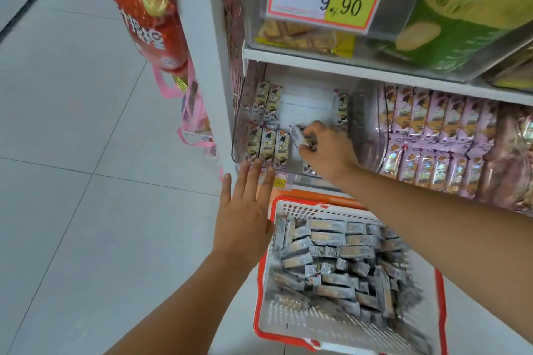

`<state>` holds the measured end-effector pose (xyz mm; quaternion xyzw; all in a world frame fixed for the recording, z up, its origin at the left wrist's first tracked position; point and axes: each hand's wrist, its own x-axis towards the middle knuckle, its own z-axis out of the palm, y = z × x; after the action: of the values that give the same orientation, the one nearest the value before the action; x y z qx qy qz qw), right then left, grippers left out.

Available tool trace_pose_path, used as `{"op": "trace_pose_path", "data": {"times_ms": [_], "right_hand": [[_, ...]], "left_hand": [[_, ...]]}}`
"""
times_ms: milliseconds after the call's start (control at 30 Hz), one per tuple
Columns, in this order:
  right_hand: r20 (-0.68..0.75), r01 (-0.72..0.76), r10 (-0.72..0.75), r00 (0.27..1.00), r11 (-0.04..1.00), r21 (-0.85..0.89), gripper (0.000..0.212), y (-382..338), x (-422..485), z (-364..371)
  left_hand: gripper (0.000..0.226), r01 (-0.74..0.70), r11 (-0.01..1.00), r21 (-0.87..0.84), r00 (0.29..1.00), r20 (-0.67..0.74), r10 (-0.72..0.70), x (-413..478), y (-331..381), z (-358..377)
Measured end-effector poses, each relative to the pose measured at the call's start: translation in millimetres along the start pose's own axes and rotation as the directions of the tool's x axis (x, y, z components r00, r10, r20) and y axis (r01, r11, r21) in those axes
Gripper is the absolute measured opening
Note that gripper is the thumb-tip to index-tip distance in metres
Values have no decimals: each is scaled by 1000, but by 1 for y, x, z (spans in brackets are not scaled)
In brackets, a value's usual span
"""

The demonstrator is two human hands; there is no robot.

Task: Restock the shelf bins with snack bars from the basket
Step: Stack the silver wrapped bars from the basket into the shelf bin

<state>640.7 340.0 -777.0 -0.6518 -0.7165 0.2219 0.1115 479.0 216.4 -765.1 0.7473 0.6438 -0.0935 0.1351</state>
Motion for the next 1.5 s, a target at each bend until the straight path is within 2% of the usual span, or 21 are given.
{"op": "trace_pose_path", "data": {"times_ms": [267,500,667,900,967,1033,1067,1133,1167,1267,1333,1367,1433,1467,1500], "right_hand": [[81,-81,103,991,968,-237,38,-13,21,23],[216,69,-16,976,968,-242,34,4,11,25],[414,18,57,908,985,-174,49,7,1,17],[454,57,11,891,989,-135,49,6,-4,6],[399,2,15,917,999,-43,47,11,-4,7],[217,31,-45,975,997,65,43,11,-12,8],[103,100,-111,989,989,108,41,10,-20,9],[-65,284,-277,959,939,194,36,4,-41,8],[-100,362,-348,932,902,236,34,1,-52,7],[-96,473,-467,879,828,300,28,10,-87,16],[-32,437,-451,892,843,313,26,30,-108,32],[27,375,-401,915,876,304,24,43,-118,42],[187,167,-207,960,963,212,20,74,-133,66],[289,45,-80,954,991,127,21,92,-140,79],[404,-74,54,913,997,34,24,108,-147,89]], "left_hand": [[77,-31,998,-53,996,-87,27,1,-8,12],[78,-36,998,-53,995,-95,31,2,-10,12],[78,-38,998,-43,995,-90,34,2,-9,12],[80,-37,999,-31,996,-82,34,2,-8,11],[79,-40,998,-49,996,-82,36,0,-7,10],[82,-46,996,-75,993,-116,37,-4,-6,13],[85,-52,996,-75,988,-149,40,-8,-5,15],[88,-49,995,-87,978,-206,30,-16,-1,25],[87,-54,993,-101,972,-231,29,-20,1,32],[80,-50,988,-147,981,-193,21,-31,5,61],[72,-40,984,-175,997,-71,28,-37,9,81],[67,-31,981,-190,999,21,35,-41,13,89],[61,-1,981,-196,987,157,32,-45,19,114],[62,24,979,-205,977,211,20,-48,22,127],[65,53,975,-217,970,242,1,-51,25,140]]}}
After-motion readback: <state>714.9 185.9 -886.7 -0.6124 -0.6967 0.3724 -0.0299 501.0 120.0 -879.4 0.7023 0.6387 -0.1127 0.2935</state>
